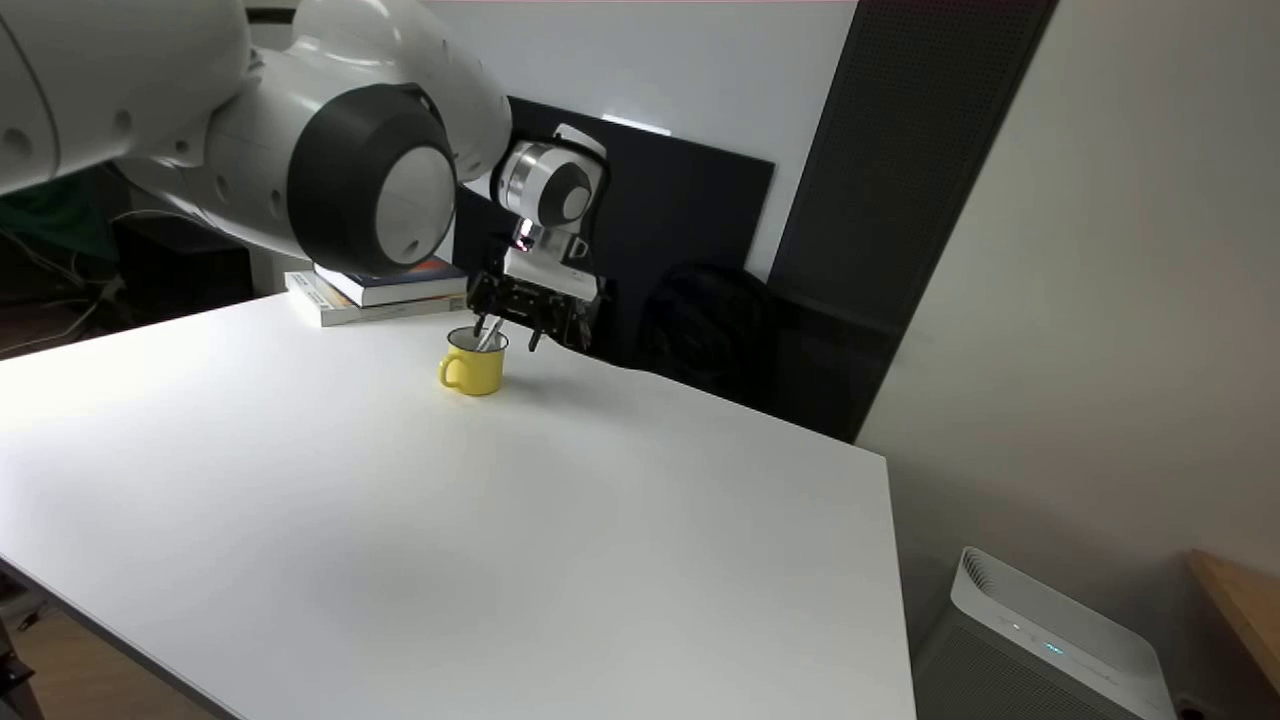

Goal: Take the marker out of the mug, put it on the table, then put it back in the mug

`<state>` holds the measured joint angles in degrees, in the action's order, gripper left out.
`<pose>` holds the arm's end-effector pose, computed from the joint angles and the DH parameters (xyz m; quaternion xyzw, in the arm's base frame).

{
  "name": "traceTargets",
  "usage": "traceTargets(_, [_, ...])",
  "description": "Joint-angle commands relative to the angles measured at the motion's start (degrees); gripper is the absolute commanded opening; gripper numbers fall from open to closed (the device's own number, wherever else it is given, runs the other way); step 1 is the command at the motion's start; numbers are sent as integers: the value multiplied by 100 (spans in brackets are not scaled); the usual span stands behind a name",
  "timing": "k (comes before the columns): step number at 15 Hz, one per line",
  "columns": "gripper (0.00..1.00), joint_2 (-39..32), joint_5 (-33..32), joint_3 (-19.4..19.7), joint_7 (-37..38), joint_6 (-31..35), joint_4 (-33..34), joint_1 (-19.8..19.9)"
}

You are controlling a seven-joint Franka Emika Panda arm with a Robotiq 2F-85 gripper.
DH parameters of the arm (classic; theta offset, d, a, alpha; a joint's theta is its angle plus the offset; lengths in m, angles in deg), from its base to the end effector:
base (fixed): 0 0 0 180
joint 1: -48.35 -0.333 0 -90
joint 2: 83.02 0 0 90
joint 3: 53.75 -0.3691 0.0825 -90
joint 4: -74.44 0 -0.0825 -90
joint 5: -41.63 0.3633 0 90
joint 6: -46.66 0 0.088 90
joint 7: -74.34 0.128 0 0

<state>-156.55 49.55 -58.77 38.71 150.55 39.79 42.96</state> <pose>0.8179 0.1240 0.1928 -0.9322 -0.3433 0.0095 0.1141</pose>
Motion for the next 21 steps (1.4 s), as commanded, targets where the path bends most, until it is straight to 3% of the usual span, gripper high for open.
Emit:
traceTargets(1, [100, 0, 0, -5, 0, -3, 2, 0])
traceTargets(13, [100, -97, -67, -38, -429, -84, 199, -86])
traceTargets(21, [100, -354, -558, 173, -668, 1247, 207, -447])
